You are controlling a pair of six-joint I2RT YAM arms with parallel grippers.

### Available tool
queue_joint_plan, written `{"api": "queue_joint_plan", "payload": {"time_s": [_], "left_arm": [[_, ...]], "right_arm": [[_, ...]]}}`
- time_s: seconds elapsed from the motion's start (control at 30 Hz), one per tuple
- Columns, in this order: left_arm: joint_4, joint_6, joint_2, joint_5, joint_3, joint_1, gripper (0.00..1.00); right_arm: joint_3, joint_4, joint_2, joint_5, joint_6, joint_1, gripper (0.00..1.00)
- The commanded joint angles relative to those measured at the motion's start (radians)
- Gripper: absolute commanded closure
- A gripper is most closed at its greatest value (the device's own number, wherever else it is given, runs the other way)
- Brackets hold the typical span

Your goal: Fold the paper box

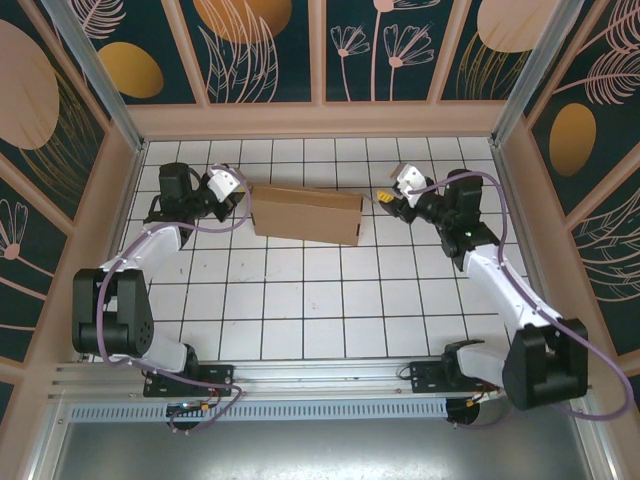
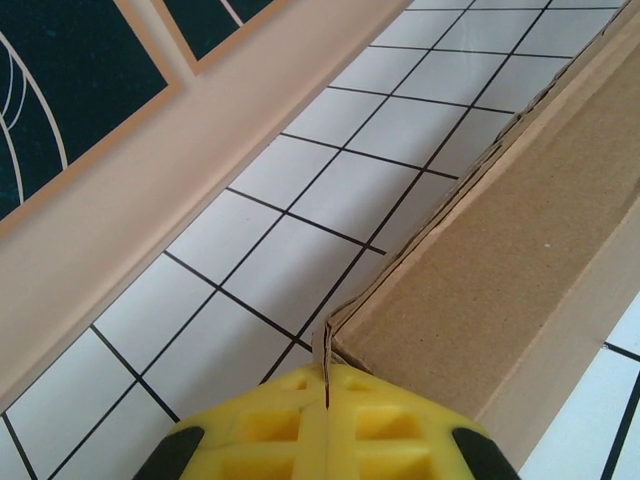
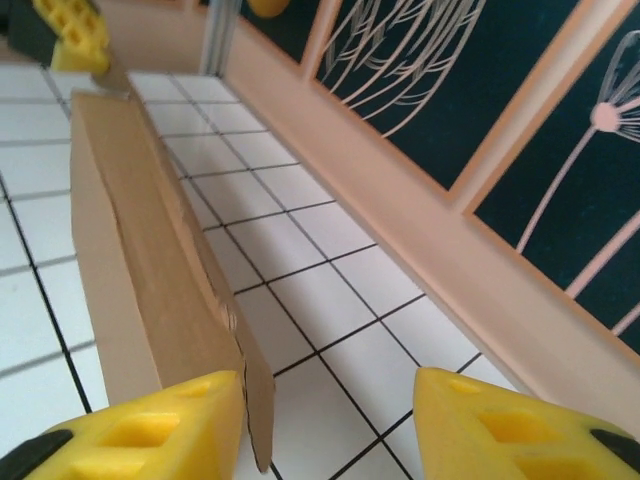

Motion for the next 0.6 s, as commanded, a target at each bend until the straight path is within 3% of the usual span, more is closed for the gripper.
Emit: {"api": "queue_joint_plan", "payload": {"time_s": [0.0,0.2,0.3,0.57], "left_arm": [[0.051,-0.044,-0.031,-0.010,-0.026,0.007,1.00],[0.049,-0.055,-0.033,-0.031,-0.019,0.007,1.00],[0.035,-0.057,-0.029,-0.030,-0.007,0.007,1.00],[0.026,-0.054,-0.036,-0.024,-0.012,0.007,1.00]], "right_arm": [[0.089,-0.093,0.062,-0.229,-0.194,-0.025,0.50],[0.150,-0.262,0.150,-0.181,-0.273,0.015,0.53],[0.131,-0.202,0.174,-0.101,-0.223,0.025,0.58],[0.133,-0.155,0.216,-0.089,-0.167,0.035,0.72]]}}
